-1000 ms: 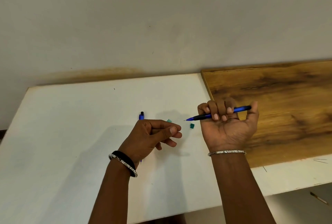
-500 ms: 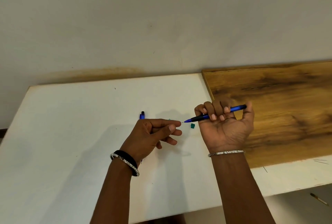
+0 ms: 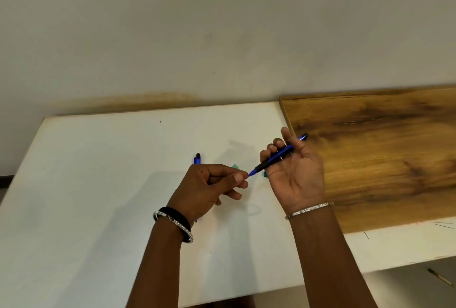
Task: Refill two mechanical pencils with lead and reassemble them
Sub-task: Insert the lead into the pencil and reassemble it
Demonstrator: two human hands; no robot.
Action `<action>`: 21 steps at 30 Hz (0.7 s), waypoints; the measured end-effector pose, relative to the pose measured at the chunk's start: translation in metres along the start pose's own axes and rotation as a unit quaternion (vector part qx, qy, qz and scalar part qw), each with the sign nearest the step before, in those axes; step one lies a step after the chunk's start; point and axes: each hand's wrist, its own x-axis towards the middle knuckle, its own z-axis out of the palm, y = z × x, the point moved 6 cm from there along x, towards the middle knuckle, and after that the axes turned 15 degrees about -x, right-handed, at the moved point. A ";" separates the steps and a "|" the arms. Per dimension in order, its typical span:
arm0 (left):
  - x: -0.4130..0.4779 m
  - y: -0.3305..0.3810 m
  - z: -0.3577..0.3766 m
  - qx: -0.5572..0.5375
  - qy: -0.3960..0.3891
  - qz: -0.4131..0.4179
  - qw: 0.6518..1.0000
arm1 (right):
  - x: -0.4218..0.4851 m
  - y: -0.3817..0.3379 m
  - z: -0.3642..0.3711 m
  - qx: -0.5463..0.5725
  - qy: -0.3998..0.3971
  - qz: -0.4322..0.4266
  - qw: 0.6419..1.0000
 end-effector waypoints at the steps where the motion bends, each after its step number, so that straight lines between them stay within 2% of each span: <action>1: 0.000 -0.001 -0.002 0.014 0.019 0.002 1.000 | 0.001 0.004 0.000 -0.053 0.018 0.000 0.998; 4: 0.001 0.000 -0.015 0.075 0.114 0.043 0.990 | 0.000 0.010 0.005 -0.221 0.057 -0.044 0.973; 8: -0.002 0.005 -0.028 0.118 0.187 0.089 0.971 | -0.006 0.023 0.018 -0.322 0.032 -0.052 0.945; 12: -0.004 0.010 -0.032 0.075 0.199 0.113 0.970 | -0.013 0.034 0.033 -0.516 -0.018 -0.079 0.852; 18: -0.004 0.010 -0.040 0.001 0.195 0.095 0.976 | -0.023 0.048 0.057 -0.665 -0.040 -0.188 0.721; 19: -0.004 0.010 -0.041 -0.012 0.197 0.093 0.976 | -0.023 0.051 0.061 -0.676 -0.044 -0.197 0.709; 20: -0.005 0.010 -0.044 -0.026 0.199 0.090 0.975 | -0.023 0.055 0.063 -0.667 -0.057 -0.185 0.719; 21: -0.006 0.010 -0.046 -0.043 0.202 0.089 0.974 | -0.023 0.060 0.065 -0.644 -0.080 -0.157 0.745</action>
